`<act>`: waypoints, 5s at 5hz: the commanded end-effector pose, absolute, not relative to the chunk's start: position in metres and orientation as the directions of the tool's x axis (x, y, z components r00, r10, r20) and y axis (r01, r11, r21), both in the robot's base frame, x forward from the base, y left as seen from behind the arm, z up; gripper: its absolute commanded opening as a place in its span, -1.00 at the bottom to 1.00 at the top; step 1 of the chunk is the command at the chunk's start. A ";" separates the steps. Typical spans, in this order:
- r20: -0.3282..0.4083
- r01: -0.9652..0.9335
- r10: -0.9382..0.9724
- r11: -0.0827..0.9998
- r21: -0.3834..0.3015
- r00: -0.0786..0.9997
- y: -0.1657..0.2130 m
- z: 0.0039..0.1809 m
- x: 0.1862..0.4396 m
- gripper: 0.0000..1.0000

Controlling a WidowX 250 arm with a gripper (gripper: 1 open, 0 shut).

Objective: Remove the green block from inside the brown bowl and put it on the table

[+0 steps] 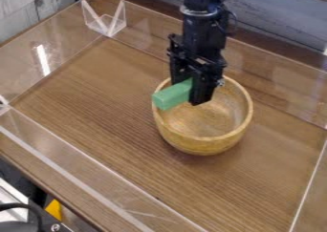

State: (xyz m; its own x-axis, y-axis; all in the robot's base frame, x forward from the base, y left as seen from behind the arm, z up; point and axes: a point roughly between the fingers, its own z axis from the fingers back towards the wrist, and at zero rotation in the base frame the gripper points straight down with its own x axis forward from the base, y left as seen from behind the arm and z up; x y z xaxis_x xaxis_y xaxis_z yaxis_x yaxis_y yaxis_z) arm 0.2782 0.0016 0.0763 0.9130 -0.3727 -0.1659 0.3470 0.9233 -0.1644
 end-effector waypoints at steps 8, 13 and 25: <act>-0.103 0.109 -0.116 0.991 -0.077 0.988 0.078 0.084 0.323 -1.00; -0.110 0.070 -0.077 0.995 -0.067 0.991 0.061 0.089 0.319 -1.00; -0.138 -0.235 0.228 0.971 -0.035 0.964 0.099 0.050 0.351 1.00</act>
